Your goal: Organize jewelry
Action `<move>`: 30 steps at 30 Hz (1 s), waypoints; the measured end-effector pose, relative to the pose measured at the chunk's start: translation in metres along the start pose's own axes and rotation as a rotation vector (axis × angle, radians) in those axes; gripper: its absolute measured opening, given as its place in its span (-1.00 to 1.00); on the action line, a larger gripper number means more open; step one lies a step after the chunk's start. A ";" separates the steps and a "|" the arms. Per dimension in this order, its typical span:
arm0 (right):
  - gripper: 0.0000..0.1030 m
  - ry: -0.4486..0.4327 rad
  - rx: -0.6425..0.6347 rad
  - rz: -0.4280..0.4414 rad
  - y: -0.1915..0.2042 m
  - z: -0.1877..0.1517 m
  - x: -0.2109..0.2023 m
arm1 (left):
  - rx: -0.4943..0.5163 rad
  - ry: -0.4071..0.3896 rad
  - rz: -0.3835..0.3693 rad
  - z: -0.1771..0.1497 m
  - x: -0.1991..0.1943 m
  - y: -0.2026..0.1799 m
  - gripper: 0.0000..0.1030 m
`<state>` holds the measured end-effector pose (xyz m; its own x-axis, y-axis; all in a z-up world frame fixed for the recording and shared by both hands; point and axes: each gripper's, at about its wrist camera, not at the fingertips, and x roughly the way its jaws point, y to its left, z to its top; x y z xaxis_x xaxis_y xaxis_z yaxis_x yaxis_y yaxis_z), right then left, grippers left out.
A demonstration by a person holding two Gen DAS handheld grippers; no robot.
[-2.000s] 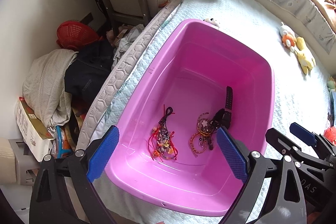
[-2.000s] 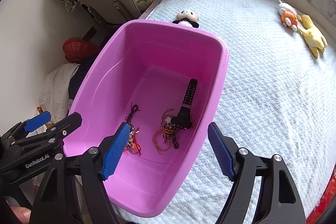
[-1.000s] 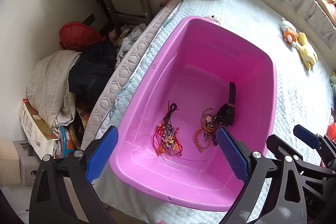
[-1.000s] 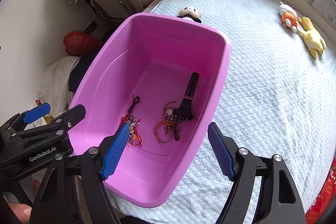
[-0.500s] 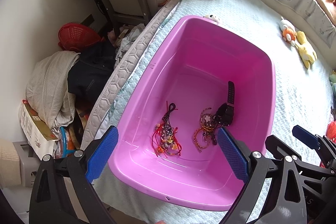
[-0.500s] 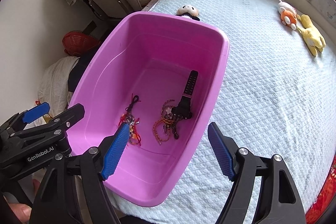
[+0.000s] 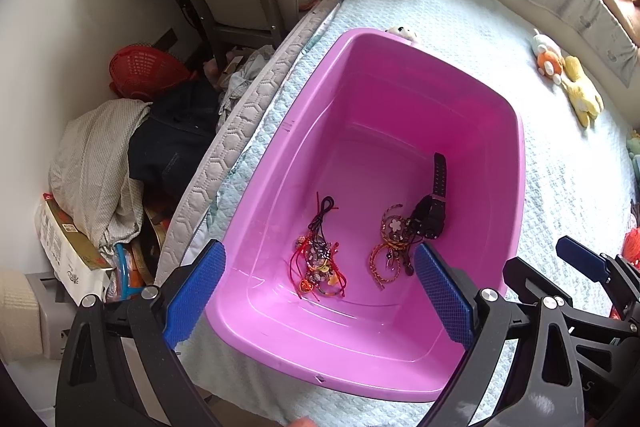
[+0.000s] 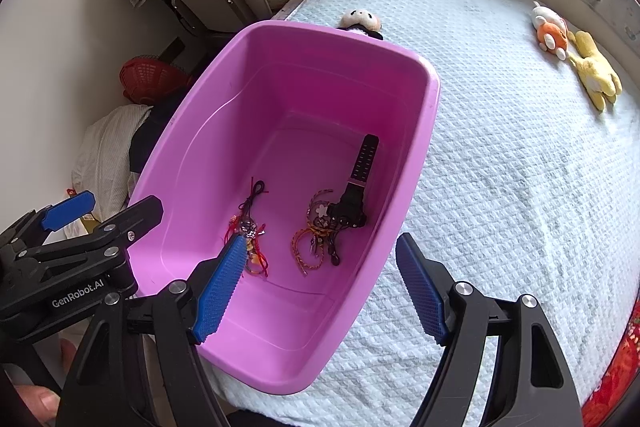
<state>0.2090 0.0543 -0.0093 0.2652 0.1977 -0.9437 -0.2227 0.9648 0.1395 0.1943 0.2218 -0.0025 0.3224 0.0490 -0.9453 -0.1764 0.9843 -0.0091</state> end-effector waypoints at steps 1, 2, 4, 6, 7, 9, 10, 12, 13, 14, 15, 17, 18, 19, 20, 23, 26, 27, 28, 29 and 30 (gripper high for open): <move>0.42 0.000 0.000 -0.001 0.000 0.000 0.000 | 0.000 -0.001 0.003 0.000 0.000 0.000 0.81; 0.42 0.000 0.001 -0.001 0.000 0.000 0.000 | 0.001 -0.001 0.004 0.000 0.001 0.000 0.81; 0.42 0.000 0.001 -0.001 0.000 0.000 0.000 | 0.002 0.000 0.005 0.000 0.001 0.000 0.81; 0.42 0.000 0.001 -0.001 0.000 0.000 0.000 | 0.002 -0.002 0.007 0.000 0.001 0.000 0.81; 0.42 0.001 0.001 -0.001 0.000 0.000 0.000 | 0.003 -0.001 0.010 0.001 0.001 0.000 0.81; 0.42 0.001 0.000 -0.001 -0.001 0.001 -0.001 | 0.005 0.000 0.017 0.001 0.003 0.000 0.81; 0.42 0.001 0.000 -0.001 0.000 0.001 -0.001 | 0.006 0.000 0.019 0.001 0.003 0.000 0.81; 0.42 0.001 -0.002 -0.001 0.000 0.001 -0.001 | 0.008 -0.003 0.024 0.001 0.003 0.001 0.81; 0.42 0.002 -0.004 -0.002 0.000 0.001 -0.001 | 0.008 -0.005 0.026 0.001 0.003 0.000 0.81; 0.42 0.002 -0.004 -0.001 -0.001 0.001 -0.001 | 0.009 -0.008 0.027 0.001 0.002 0.000 0.81; 0.42 0.001 -0.005 -0.001 -0.001 0.001 -0.001 | 0.010 -0.009 0.028 0.001 0.002 0.000 0.81; 0.42 0.002 -0.004 0.000 -0.002 0.001 -0.001 | 0.010 -0.010 0.022 0.001 0.002 0.000 0.81; 0.42 0.002 -0.005 0.001 -0.002 0.001 -0.001 | 0.008 -0.009 0.016 0.001 0.001 0.001 0.81; 0.42 0.003 -0.005 0.001 -0.002 0.001 -0.001 | 0.006 -0.009 0.013 0.001 0.001 0.001 0.81; 0.42 0.004 -0.005 0.001 -0.002 0.001 0.000 | 0.006 -0.009 0.015 0.001 0.001 0.001 0.81; 0.42 0.003 -0.005 0.001 -0.002 0.001 0.000 | 0.012 -0.010 0.025 0.001 0.001 -0.001 0.81; 0.42 0.005 -0.003 0.001 -0.002 0.001 0.000 | 0.017 -0.009 0.027 0.001 0.002 -0.002 0.81; 0.42 0.005 -0.003 0.001 -0.001 0.001 0.001 | 0.018 -0.010 0.027 0.001 0.002 -0.002 0.81; 0.42 0.005 -0.002 0.001 -0.002 0.001 0.001 | 0.021 -0.011 0.028 0.001 0.002 -0.002 0.81; 0.42 0.005 -0.001 0.000 -0.001 0.001 0.002 | 0.024 -0.013 0.028 0.001 0.002 -0.003 0.81; 0.42 0.005 -0.001 0.001 -0.001 0.001 0.002 | 0.027 -0.016 0.030 0.000 0.001 -0.003 0.81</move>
<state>0.2105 0.0541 -0.0106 0.2603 0.1973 -0.9452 -0.2240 0.9645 0.1396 0.1953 0.2193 -0.0035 0.3327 0.0807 -0.9396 -0.1613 0.9865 0.0276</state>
